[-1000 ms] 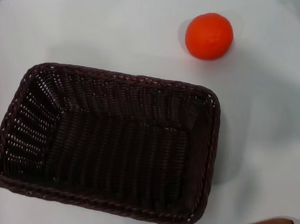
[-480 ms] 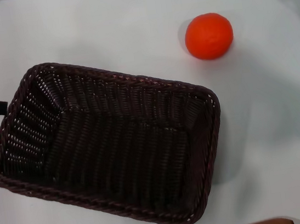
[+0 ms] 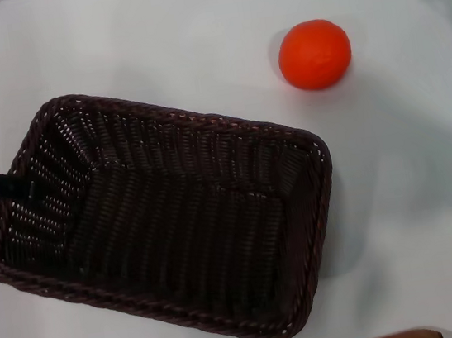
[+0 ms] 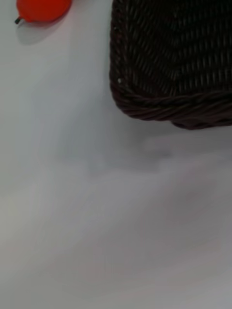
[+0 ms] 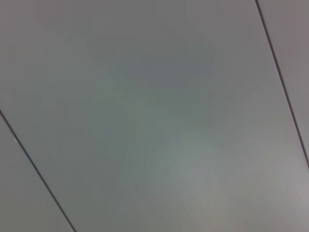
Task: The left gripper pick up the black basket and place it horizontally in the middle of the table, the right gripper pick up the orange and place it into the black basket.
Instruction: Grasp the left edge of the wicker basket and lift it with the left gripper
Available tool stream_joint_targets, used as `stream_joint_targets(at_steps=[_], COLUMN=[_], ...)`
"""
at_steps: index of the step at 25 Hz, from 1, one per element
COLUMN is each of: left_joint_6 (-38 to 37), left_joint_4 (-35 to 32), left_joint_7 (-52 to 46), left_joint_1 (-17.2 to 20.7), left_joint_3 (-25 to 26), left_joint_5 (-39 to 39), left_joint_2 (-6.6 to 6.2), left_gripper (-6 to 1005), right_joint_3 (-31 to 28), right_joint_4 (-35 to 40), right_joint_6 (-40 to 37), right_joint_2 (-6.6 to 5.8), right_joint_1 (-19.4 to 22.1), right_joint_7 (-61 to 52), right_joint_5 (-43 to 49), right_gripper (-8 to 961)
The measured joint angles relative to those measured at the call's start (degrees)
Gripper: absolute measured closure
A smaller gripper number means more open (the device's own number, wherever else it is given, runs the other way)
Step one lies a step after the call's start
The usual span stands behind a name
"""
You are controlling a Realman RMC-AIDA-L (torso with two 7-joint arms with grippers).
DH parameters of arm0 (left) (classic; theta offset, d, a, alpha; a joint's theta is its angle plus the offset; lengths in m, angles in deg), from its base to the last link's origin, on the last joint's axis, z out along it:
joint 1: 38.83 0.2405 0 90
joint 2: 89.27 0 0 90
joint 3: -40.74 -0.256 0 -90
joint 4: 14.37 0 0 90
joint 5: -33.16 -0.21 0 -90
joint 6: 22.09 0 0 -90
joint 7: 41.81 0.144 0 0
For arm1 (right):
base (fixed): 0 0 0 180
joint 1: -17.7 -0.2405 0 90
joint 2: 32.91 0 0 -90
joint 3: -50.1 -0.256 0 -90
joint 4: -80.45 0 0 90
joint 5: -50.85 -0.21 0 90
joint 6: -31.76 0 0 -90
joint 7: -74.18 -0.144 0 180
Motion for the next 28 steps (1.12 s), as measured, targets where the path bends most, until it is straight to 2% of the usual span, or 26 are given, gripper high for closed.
stream_joint_targets(at_steps=[11,16,22,28], left_joint_6=[-5.6,-6.5,-5.5,-5.7], left_joint_4=[-7.4,-8.4,-8.6,-8.8], left_joint_7=[0.8,0.8,1.3,1.1], left_joint_1=[-0.9,-1.4,-1.8,-2.3], left_joint_3=[-5.1,-5.4,-5.9,-5.5], left_joint_5=[-2.9,-3.1,-3.5,-4.2], left_joint_2=[0.02,0.02,0.07,0.13], left_gripper=[200,201,392,676], right_joint_3=[0.0,0.1,0.0,0.1], right_joint_4=[0.0,0.0,0.0,0.1], right_joint_6=[-0.3,-0.7,-0.7,-0.7], right_joint_2=[0.08,0.34,0.45,0.56], right_joint_1=[0.0,0.1,0.1,0.1], right_joint_7=[0.0,0.0,0.0,0.0], right_joint_5=[0.0,0.1,0.1,0.1], right_gripper=[237,237,237,236])
